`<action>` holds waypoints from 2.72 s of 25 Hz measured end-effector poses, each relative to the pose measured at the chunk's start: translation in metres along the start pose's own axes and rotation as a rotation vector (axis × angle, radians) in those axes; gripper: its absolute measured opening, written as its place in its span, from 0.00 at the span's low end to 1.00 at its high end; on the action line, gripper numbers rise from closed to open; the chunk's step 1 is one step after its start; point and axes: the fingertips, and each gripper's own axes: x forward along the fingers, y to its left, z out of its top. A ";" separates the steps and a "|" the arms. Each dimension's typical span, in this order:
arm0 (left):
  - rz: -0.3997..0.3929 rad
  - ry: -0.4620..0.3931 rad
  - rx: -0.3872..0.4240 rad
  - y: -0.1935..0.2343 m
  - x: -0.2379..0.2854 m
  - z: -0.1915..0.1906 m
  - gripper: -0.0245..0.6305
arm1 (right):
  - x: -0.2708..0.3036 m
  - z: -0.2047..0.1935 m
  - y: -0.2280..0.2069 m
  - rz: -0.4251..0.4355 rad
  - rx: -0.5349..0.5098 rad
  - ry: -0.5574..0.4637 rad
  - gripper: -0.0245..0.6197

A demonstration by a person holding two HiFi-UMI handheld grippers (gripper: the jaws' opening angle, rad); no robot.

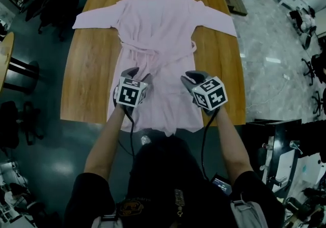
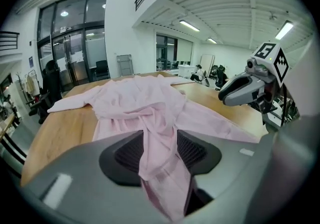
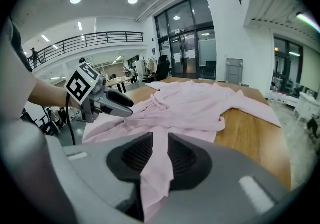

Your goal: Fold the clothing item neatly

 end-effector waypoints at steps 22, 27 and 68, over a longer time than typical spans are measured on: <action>0.052 -0.045 -0.107 -0.021 -0.145 -0.196 0.33 | -0.075 -0.143 0.143 -0.154 0.099 0.078 0.20; 0.111 0.003 -0.150 -0.036 -0.149 -0.248 0.33 | -0.077 -0.193 0.151 -0.132 0.123 0.109 0.21; -0.104 -0.143 -0.106 -0.046 -0.157 -0.298 0.07 | -0.085 -0.264 0.135 -0.093 0.035 0.020 0.06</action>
